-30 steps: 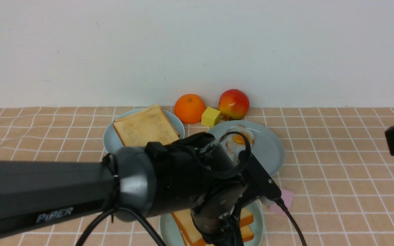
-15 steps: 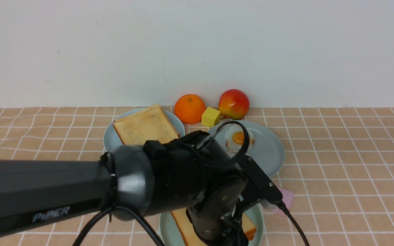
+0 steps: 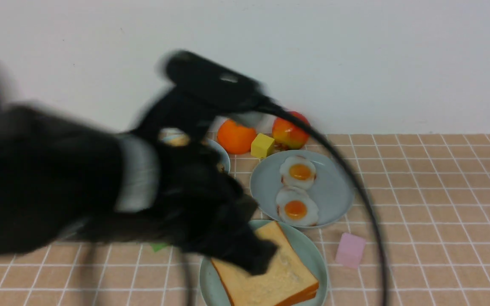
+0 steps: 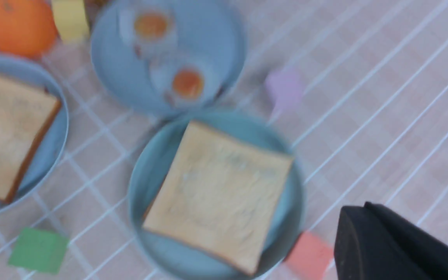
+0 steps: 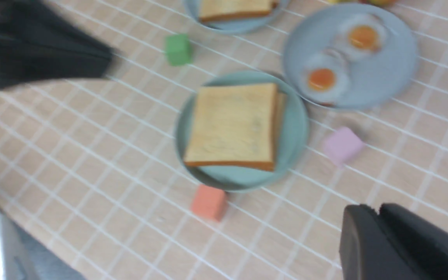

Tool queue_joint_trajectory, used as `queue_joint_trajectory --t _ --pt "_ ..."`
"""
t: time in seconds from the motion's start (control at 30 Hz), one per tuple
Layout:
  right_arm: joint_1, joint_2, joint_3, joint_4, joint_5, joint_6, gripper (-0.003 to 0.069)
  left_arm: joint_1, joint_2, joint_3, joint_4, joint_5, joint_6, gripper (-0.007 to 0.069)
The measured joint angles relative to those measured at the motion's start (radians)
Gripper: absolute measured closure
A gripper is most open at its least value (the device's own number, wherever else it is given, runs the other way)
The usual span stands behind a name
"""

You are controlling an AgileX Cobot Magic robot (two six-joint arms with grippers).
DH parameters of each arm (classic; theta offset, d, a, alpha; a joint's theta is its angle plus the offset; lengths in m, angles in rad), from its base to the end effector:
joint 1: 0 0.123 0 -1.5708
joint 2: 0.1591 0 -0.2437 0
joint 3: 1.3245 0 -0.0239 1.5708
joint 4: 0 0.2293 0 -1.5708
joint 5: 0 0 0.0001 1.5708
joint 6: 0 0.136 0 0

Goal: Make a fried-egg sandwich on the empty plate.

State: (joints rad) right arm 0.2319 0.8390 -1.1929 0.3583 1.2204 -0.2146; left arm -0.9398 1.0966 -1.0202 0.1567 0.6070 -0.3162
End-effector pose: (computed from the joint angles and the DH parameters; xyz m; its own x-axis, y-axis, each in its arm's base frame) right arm 0.1438 0.0800 0.3590 -0.6273 -0.2322 -0.7434 -0.5061 0.8470 0.1625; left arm 0.1667 -0.2076 0.3056 -0.4642 0.3212 -0.8254 0.6862 0.7196 -0.1059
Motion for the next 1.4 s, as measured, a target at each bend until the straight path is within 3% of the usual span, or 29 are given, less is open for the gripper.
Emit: queue_joint_trajectory --t 0.2,0.33,0.6,0.97,1.4 --pt "0.000 -0.131 0.098 -0.161 0.036 0.176 0.0589 0.000 -0.343 0.370 0.017 -0.280 -0.027 0.0638" --pt "0.000 -0.320 0.209 -0.256 0.047 0.326 0.0659 0.000 -0.541 0.638 0.021 -0.524 -0.027 0.0638" --pt "0.000 -0.591 0.394 -0.341 -0.020 0.423 0.0670 0.000 -0.677 0.881 0.025 -0.809 -0.027 0.0638" --pt "0.000 -0.648 0.643 -0.366 -0.331 0.503 0.0662 0.000 -0.676 0.943 0.026 -0.701 -0.027 0.0638" --pt "-0.007 -0.654 0.769 -0.379 -0.403 0.530 0.0655 0.000 -0.676 0.943 0.026 -0.595 -0.027 0.0638"
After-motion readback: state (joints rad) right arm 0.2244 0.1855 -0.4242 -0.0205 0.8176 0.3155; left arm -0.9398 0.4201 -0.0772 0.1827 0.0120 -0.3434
